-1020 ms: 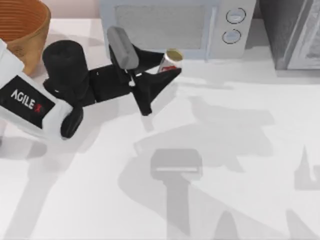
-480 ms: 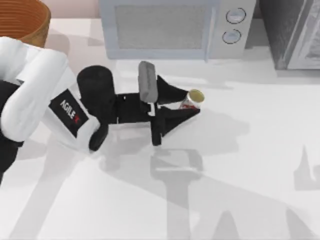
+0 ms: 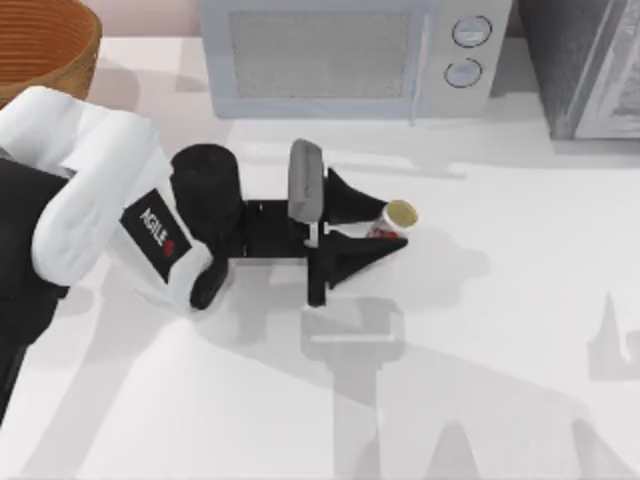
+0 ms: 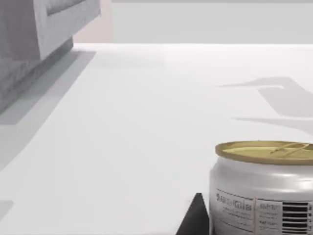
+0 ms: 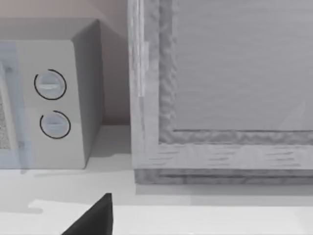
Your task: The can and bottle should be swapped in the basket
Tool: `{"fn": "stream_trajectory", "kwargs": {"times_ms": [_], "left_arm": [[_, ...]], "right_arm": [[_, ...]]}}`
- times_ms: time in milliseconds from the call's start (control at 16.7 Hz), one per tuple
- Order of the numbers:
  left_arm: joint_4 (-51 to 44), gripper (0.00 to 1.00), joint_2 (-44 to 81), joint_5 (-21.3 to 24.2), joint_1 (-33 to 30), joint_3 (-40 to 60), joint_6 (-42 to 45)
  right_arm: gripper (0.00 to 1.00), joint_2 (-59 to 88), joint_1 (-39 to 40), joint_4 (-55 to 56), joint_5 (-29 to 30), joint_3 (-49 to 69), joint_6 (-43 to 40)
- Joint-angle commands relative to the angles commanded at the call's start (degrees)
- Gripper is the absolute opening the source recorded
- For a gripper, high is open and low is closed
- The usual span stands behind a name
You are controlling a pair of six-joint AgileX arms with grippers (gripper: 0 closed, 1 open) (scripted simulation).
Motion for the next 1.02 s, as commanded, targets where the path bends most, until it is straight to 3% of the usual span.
{"fn": "stream_trajectory", "kwargs": {"times_ms": [120,900,1020], "left_arm": [[0.0,0.00,0.0,0.0,0.0,0.0,0.0],[0.0,0.98,0.0,0.0,0.0,0.0,0.0],[0.0,1.00,0.0,0.0,0.0,0.0,0.0]], "right_arm": [[1.00,0.0,0.0,0.0,0.0,0.0,0.0],[1.00,0.0,0.0,0.0,0.0,0.0,0.0],[1.00,0.0,0.0,0.0,0.0,0.0,0.0]]}}
